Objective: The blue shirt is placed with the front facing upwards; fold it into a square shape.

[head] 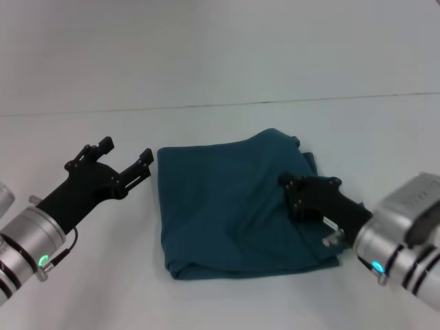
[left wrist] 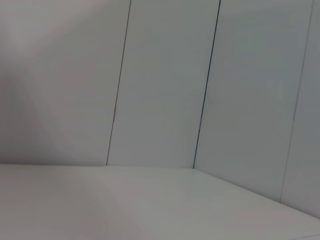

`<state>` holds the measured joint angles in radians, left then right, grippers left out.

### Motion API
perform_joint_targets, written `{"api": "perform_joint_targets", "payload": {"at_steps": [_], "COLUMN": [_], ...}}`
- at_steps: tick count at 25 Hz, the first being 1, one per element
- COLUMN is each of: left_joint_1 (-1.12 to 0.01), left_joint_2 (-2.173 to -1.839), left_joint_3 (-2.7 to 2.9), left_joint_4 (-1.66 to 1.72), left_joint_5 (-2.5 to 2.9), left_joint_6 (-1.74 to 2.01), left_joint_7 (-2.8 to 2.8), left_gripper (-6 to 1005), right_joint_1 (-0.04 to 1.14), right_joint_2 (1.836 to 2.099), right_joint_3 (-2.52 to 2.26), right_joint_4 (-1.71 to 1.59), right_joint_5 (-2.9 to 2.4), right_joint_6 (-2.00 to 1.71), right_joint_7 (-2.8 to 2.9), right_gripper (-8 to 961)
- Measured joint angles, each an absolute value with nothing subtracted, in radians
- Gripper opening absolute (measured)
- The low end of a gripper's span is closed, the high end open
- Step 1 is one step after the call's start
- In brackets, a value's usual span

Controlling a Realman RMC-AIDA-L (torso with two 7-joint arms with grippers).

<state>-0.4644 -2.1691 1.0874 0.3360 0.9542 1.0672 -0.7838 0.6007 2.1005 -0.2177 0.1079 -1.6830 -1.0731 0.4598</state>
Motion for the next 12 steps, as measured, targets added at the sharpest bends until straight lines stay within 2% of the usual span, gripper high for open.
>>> {"api": "perform_joint_targets", "payload": {"at_steps": [6,12], "left_joint_1": [-0.465,-0.467], "left_joint_2": [-2.169,-2.169], "left_joint_3": [1.093,1.097], "left_joint_4": [0.335,0.337], "left_joint_5": [0.954,0.954], "left_joint_6": [1.069,1.071], "left_joint_7": [-0.784,-0.784], "left_gripper": [887,888], "right_joint_1": [0.681,0.646], "right_joint_2": [2.101,2.097], "right_joint_3": [-0.179,-0.02], "right_joint_4": [0.113,0.108], "right_joint_5": [-1.68,-1.675], "right_joint_6": [-0.858,-0.829], "right_joint_7": [0.466,0.467], "right_gripper": [52,55]}}
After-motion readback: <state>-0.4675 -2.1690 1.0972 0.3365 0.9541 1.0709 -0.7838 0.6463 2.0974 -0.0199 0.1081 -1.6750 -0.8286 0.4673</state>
